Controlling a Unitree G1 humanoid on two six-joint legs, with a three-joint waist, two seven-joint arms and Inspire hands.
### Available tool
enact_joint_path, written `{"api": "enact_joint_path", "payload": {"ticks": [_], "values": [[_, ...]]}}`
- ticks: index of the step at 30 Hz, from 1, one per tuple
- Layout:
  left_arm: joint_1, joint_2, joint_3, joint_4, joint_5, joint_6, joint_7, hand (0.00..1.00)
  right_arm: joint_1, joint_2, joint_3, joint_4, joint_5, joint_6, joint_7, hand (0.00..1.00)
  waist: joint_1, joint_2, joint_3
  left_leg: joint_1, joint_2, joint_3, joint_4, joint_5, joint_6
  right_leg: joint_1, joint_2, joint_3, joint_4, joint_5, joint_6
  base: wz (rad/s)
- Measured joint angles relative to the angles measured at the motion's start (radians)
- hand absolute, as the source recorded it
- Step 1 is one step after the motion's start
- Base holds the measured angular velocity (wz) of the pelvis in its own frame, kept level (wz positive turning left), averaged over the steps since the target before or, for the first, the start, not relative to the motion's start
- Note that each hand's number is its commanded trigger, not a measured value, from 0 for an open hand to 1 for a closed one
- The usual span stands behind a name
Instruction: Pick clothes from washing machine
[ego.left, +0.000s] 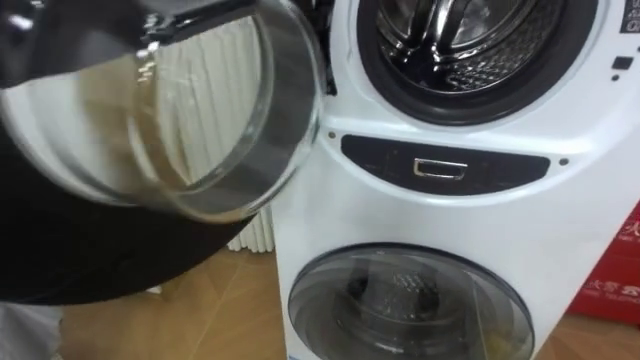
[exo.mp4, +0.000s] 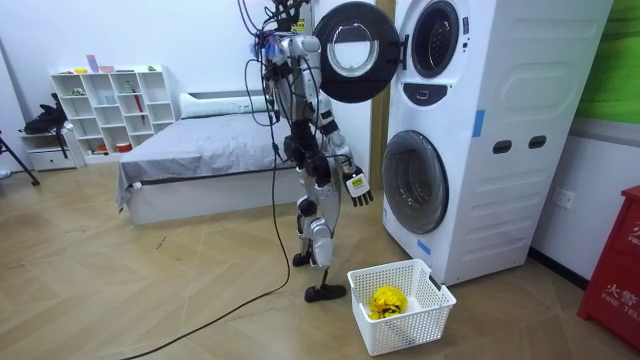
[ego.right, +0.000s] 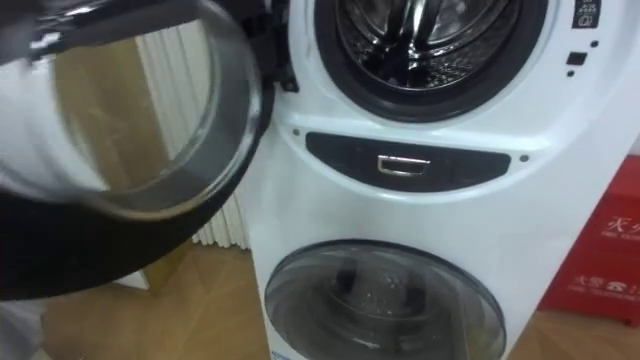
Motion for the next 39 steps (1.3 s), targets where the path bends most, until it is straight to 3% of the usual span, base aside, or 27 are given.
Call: {"api": "enact_joint_path", "payload": {"ticks": [2,4,5,6,7,8,9,10,12,14,15,16,17,18,21,24,28,30,33,36,39], "values": [[0.004,-0.012,-0.063,0.002,0.005,-0.005,-0.038,0.0,0.0,0.002,-0.001,0.004,0.001,-0.001,-0.005,0.0,-0.002,-0.005,0.0012,-0.003,0.015,0.063,-0.013,0.01,-0.005,0.0,-0.007,0.012,-0.002,0.0,0.0,0.35],[0.032,-0.018,-0.17,0.002,0.009,-0.029,-0.094,0.0,-0.002,0.011,-0.005,0.008,0.018,-0.008,-0.022,0.0,-0.024,-0.013,0.0001,-0.004,0.027,0.147,-0.03,0.032,-0.016,-0.011,-0.015,0.045,-0.004,0.001,0.001,0.34],[0.035,-0.02,-0.193,0.002,0.016,-0.031,-0.106,0.0,-0.006,0.014,-0.013,0.017,0.026,-0.012,-0.024,0.0,-0.032,-0.018,-0.0019,-0.007,0.032,0.171,-0.032,0.034,-0.019,-0.014,-0.016,0.054,-0.003,0.001,0.001,0.18],[0.035,-0.016,-0.256,0.002,0.062,-0.031,-0.142,0.0,-0.01,0.019,-0.037,0.044,0.048,-0.02,-0.031,0.0,-0.044,-0.024,-0.0046,-0.015,0.045,0.225,-0.027,0.035,-0.022,-0.026,-0.02,0.078,-0.004,0.001,0.001,0.0],[0.032,-0.008,-0.337,0.001,0.102,-0.022,-0.203,0.0,-0.024,0.023,-0.055,0.052,0.069,-0.023,-0.038,0.0,-0.079,-0.031,-0.0008,-0.049,0.053,0.236,0.055,0.02,-0.035,-0.043,-0.041,0.075,-0.002,-0.001,-0.001,-0.28],[0.029,-0.006,-0.38,0.004,0.115,-0.016,-0.238,0.0,-0.029,0.022,-0.071,0.054,0.076,-0.026,-0.039,0.0,-0.085,-0.014,-0.0017,-0.063,0.062,0.195,0.159,-0.024,-0.038,-0.056,-0.042,0.063,0.01,-0.002,-0.003,-1.16],[0.012,-0.012,-0.443,0.005,0.119,-0.007,-0.305,0.0,-0.056,0.022,-0.082,0.051,0.114,-0.036,-0.044,0.0,-0.095,0.047,-0.0085,-0.089,0.081,0.094,0.272,-0.18,-0.014,-0.116,-0.023,0.052,0.128,-0.021,-0.019,-1.48],[-0.029,0.027,-0.496,0.041,0.121,0.03,-0.366,0.0,-0.056,0.047,-0.084,0.052,0.128,-0.037,-0.047,0.0,-0.146,0.039,0.0057,-0.09,0.089,0.107,0.312,-0.208,0.005,-0.146,-0.023,0.071,0.258,-0.06,-0.015,-1.35],[-0.044,0.042,-0.533,0.083,0.146,0.066,-0.427,0.0,-0.022,0.045,-0.07,0.052,0.131,-0.032,-0.028,0.0,-0.224,0.007,0.0016,-0.036,0.09,0.153,0.248,-0.206,0.002,-0.121,-0.01,0.087,0.293,-0.084,-0.004,-0.71],[-0.051,0.061,-0.544,0.09,0.152,0.09,-0.503,0.0,-0.001,0.025,-0.06,0.052,0.131,-0.032,-0.044,0.0,-0.252,0.003,0.003,0.004,0.085,0.207,0.151,-0.185,-0.027,-0.112,0.009,0.092,0.251,-0.088,-0.006,-0.85],[-0.056,0.084,-0.573,0.103,0.166,0.114,-0.568,0.0,0.009,0.013,-0.038,0.052,0.131,-0.03,-0.058,0.0,-0.262,0.008,0.002,0.03,0.084,0.237,0.09,-0.161,-0.04,-0.087,0.028,0.1,0.192,-0.079,-0.015,-0.92],[-0.064,0.092,-0.613,0.122,0.175,0.148,-0.613,0.0,0.009,0.004,-0.011,0.051,0.132,-0.023,-0.068,0.0,-0.274,0.017,-0.0012,0.041,0.082,0.242,0.056,-0.12,-0.03,-0.064,0.052,0.102,0.14,-0.044,-0.029,-0.96],[-0.072,0.094,-0.634,0.134,0.187,0.167,-0.634,0.0,0.009,0.003,0.003,0.05,0.133,-0.022,-0.072,0.0,-0.276,0.02,0.0006,0.045,0.078,0.242,0.045,-0.102,-0.018,-0.053,0.061,0.102,0.113,-0.008,-0.031,-1.03],[-0.09,0.103,-0.677,0.166,0.194,0.198,-0.676,0.0,0.009,0.009,0.034,0.047,0.133,-0.018,-0.085,0.0,-0.279,0.023,0.003,0.046,0.065,0.243,0.038,-0.096,0.011,-0.026,0.072,0.112,0.068,0.026,-0.03,-0.86],[-0.132,0.108,-0.786,0.221,0.195,0.271,-0.782,0.0,0.005,0.009,0.049,0.034,0.134,-0.017,-0.108,0.0,-0.349,0.033,0.0036,0.04,0.068,0.243,0.025,-0.101,0.022,-0.027,0.089,0.105,0.034,0.02,-0.039,-0.36],[-0.166,0.107,-0.813,0.221,0.2,0.278,-0.875,0.0,-0.005,0.005,0.049,0.034,0.139,-0.011,-0.121,0.0,-0.355,0.043,0.01,0.063,0.073,0.271,-0.019,-0.092,0.013,-0.036,0.099,0.126,0.027,0.003,-0.057,-0.27],[-0.18,0.125,-0.814,0.226,0.224,0.281,-0.915,0.0,-0.005,0.006,0.071,0.027,0.143,-0.001,-0.123,0.0,-0.352,0.04,0.0121,0.092,0.082,0.269,-0.055,-0.081,-0.005,-0.037,0.113,0.129,0.027,-0.012,-0.071,-0.1],[-0.179,0.134,-0.814,0.244,0.25,0.292,-0.92,0.0,-0.004,0.004,0.078,0.01,0.143,0.008,-0.123,0.0,-0.35,0.038,0.015,0.091,0.086,0.267,-0.06,-0.08,-0.009,-0.041,0.118,0.132,0.027,-0.013,-0.072,0.0],[-0.179,0.135,-0.818,0.283,0.277,0.302,-0.92,0.0,-0.003,0.004,0.094,-0.026,0.144,0.012,-0.122,0.0,-0.332,0.035,0.0256,0.089,0.087,0.267,-0.065,-0.082,-0.013,-0.046,0.12,0.128,0.027,-0.023,-0.075,0.0],[-0.179,0.136,-0.82,0.325,0.283,0.302,-0.912,0.0,-0.008,0.002,0.128,-0.03,0.145,0.012,-0.126,0.0,-0.318,0.034,0.0263,0.088,0.087,0.267,-0.077,-0.083,-0.015,-0.05,0.121,0.122,0.027,-0.028,-0.077,0.01],[-0.177,0.13,-0.82,0.351,0.36,0.299,-0.876,0.0,-0.008,0.002,0.165,-0.034,0.145,0.012,-0.144,0.0,-0.285,0.034,0.0261,0.091,0.087,0.267,-0.083,-0.082,-0.017,-0.052,0.122,0.124,0.028,-0.029,-0.077,-0.03]]}}
